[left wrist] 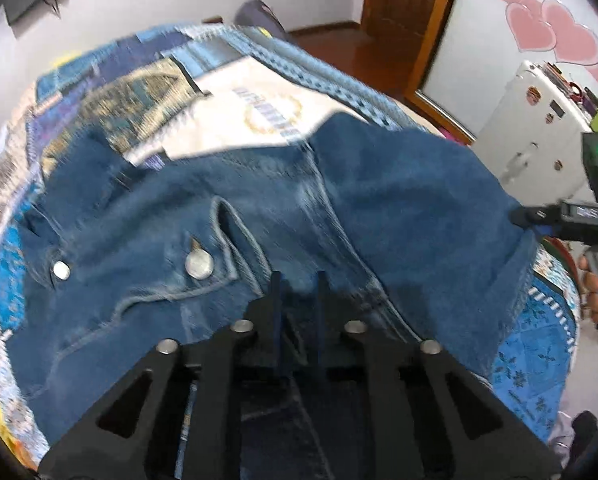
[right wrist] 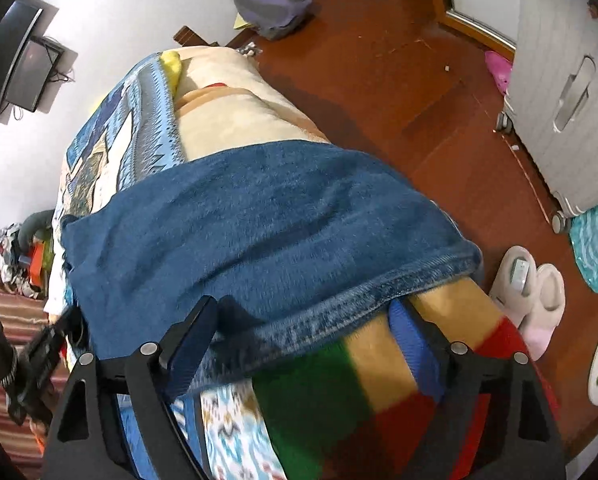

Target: Fold large clothes

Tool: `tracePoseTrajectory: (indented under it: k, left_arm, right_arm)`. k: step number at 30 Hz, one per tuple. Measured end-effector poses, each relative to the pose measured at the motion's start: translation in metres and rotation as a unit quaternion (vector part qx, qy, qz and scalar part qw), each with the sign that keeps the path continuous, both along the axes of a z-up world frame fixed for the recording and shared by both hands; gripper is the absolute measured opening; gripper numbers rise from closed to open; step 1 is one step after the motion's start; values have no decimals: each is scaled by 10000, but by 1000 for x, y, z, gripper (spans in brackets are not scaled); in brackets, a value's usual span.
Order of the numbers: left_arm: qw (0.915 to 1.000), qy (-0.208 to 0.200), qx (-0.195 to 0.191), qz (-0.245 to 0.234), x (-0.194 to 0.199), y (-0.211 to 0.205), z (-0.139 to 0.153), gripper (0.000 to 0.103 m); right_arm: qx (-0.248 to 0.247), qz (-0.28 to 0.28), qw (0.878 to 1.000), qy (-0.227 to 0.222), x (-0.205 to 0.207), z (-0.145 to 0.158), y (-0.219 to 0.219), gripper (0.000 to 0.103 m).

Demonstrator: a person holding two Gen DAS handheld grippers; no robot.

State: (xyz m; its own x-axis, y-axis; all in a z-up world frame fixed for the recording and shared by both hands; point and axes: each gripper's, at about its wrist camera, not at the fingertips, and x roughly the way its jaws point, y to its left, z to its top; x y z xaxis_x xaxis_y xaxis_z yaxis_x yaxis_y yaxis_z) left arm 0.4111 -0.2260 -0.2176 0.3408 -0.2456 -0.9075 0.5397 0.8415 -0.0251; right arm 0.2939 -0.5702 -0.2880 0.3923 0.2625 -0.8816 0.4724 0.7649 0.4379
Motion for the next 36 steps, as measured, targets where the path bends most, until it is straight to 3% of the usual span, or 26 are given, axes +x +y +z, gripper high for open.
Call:
tracePoseTrajectory:
  k: [1,4,6,9,14,18,22,28,32,36]
  left_arm:
    - [10000,15,-33,-19,-2,0,0,28]
    - [9999,-38,-154,-28,-8,1,11,45]
    - [9996,-239,-173,54,-12,6,25,64]
    - [9977,-597,-202,263,-13,21,48,75]
    - [9912,-1199,26,565,-14,60,77,81]
    - [9856,-1382,196,955,-11,102,85,81]
    - [9812,-1321,188,1394,-11,144,84,81]
    - [9720,-1364,64,1912,-25,205,89,81]
    - [9643,-1451,99,2215,-38,241,94,81]
    - [9573,-1476,186,2479,-55,274,93,81]
  right_arm:
    - [-66,-42,10000,-37,3,-1,1,78]
    - [-150,-49,9997,-178,11,4,3,53]
    - [-45,19,9996,-287,15,9,5,27]
    - [-342,106,9984,-439,23,25,15,19]
    - [-443,147,9936,-1030,35,69,31,13]
    - [-340,396,9834,-1739,50,122,57,10]
    - [-328,936,9647,-2439,70,181,108,9]
    - [-172,1840,9333,-3080,103,244,214,9]
    - [-167,2569,9170,-3045,121,242,300,9]
    - [-125,3259,9125,-2469,130,194,378,9]
